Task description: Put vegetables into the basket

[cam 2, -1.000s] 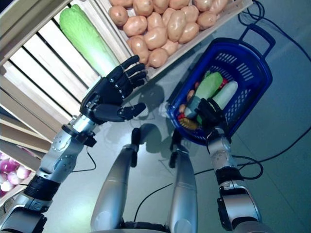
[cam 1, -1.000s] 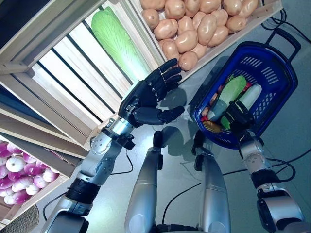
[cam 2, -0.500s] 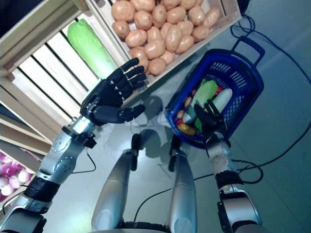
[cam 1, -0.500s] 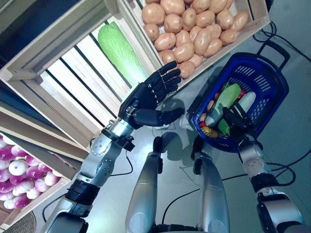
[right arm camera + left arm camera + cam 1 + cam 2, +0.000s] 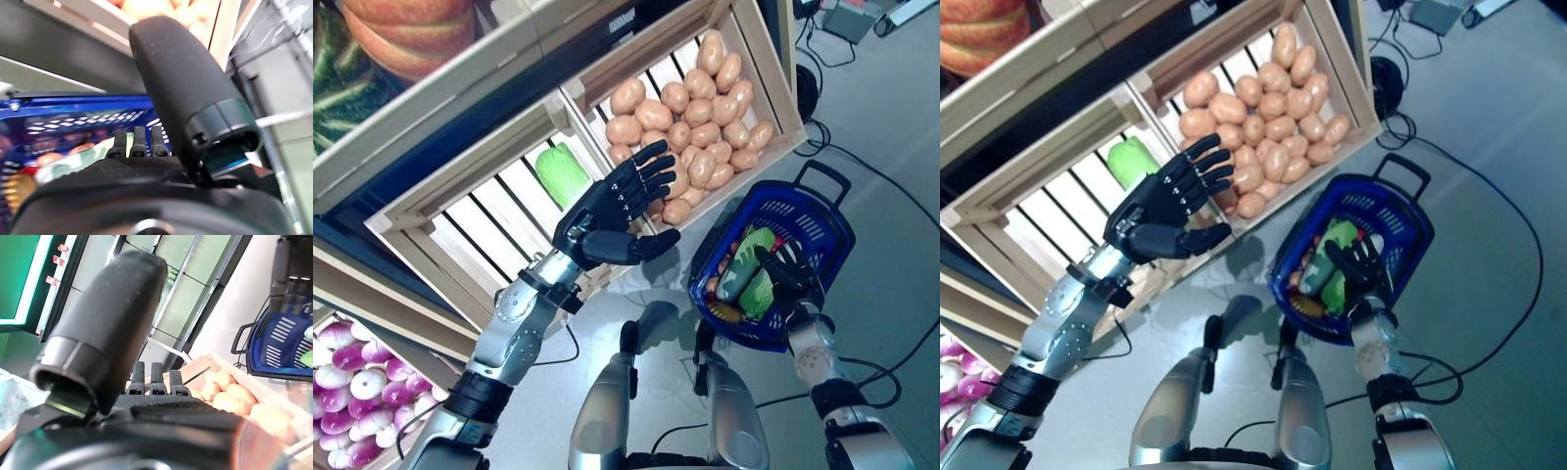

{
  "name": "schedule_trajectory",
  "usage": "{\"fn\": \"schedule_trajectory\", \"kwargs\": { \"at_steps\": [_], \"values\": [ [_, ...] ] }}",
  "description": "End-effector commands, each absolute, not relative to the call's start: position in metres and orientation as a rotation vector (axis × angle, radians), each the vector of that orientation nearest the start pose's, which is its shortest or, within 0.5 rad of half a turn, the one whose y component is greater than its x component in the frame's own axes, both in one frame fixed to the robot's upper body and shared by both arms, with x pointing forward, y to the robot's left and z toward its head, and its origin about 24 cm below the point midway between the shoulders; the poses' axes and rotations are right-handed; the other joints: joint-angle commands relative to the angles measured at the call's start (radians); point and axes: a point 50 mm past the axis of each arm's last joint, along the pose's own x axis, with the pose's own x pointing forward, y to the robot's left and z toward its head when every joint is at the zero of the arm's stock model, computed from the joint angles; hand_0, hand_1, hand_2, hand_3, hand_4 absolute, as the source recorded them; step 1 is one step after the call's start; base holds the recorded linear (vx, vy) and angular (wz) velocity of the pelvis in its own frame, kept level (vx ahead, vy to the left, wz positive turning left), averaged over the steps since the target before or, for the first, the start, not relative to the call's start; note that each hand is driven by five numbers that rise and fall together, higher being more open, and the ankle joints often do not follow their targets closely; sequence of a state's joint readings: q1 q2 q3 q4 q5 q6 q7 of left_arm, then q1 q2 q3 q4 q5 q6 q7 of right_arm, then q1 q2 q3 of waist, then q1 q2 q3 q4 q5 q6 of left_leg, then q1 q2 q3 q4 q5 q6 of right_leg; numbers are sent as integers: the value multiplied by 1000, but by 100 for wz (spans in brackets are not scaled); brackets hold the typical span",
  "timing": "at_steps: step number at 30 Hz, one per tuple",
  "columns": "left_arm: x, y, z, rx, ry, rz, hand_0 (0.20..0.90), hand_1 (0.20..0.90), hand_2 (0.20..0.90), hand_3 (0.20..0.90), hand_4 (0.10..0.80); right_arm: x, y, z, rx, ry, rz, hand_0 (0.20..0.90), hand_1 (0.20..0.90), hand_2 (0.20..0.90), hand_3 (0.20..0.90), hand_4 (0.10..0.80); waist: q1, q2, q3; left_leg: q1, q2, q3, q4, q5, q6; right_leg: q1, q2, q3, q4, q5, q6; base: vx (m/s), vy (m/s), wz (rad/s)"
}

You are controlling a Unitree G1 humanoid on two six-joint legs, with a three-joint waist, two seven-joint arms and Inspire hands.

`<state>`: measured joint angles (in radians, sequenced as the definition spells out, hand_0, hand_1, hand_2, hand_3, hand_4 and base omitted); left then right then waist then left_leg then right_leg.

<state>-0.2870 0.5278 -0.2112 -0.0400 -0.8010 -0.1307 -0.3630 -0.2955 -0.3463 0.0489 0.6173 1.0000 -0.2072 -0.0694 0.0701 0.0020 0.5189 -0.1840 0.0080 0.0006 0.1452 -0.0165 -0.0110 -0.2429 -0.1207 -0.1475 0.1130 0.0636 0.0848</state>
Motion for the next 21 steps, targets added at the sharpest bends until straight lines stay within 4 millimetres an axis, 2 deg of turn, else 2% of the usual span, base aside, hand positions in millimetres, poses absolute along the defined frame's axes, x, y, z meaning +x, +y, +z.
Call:
{"fn": "schedule_trajectory", "kwargs": {
  "at_steps": [1, 5, 12, 17, 21],
  "values": [
    [269, 155, 165, -287, -490, -713, 900, 900, 900, 900, 800, 294, -257, 44, 485, -100, -306, 900, 900, 900, 900, 800, -8, 2, -150, 12, -34, -14, -87, 34, -26, 102, 19, -36, -23, -44, 1, 109, 37, -2],
    [267, 161, 146, -292, -424, -651, 900, 900, 900, 900, 800, 279, -249, 41, 476, -101, -300, 900, 900, 900, 900, 800, -19, -11, -223, 95, -14, -11, -166, 53, -32, 181, 19, -35, -93, -23, 14, 142, 41, -6],
    [268, 165, 126, -317, -347, -570, 900, 900, 900, 900, 800, 268, -229, 43, 444, -140, -227, 900, 900, 900, 900, 800, -37, -19, -315, 181, 3, 7, -204, 48, -36, 260, 12, -28, -154, -2, 25, 114, 56, -2],
    [272, 173, 105, -294, -242, -472, 900, 900, 900, 900, 800, 264, -215, 45, 329, -128, -115, 900, 900, 900, 900, 800, -49, -19, -361, 226, 8, 24, -203, 29, -38, 303, 1, -21, -175, -1, 34, 86, 35, -12],
    [270, 185, 87, -271, -142, -400, 900, 900, 900, 900, 800, 257, -207, 37, 193, -49, -19, 900, 900, 900, 900, 800, -58, -21, -385, 253, 9, 33, -207, 17, -39, 324, -3, -15, -181, -9, 39, 78, 3, -6]
  ]
}}
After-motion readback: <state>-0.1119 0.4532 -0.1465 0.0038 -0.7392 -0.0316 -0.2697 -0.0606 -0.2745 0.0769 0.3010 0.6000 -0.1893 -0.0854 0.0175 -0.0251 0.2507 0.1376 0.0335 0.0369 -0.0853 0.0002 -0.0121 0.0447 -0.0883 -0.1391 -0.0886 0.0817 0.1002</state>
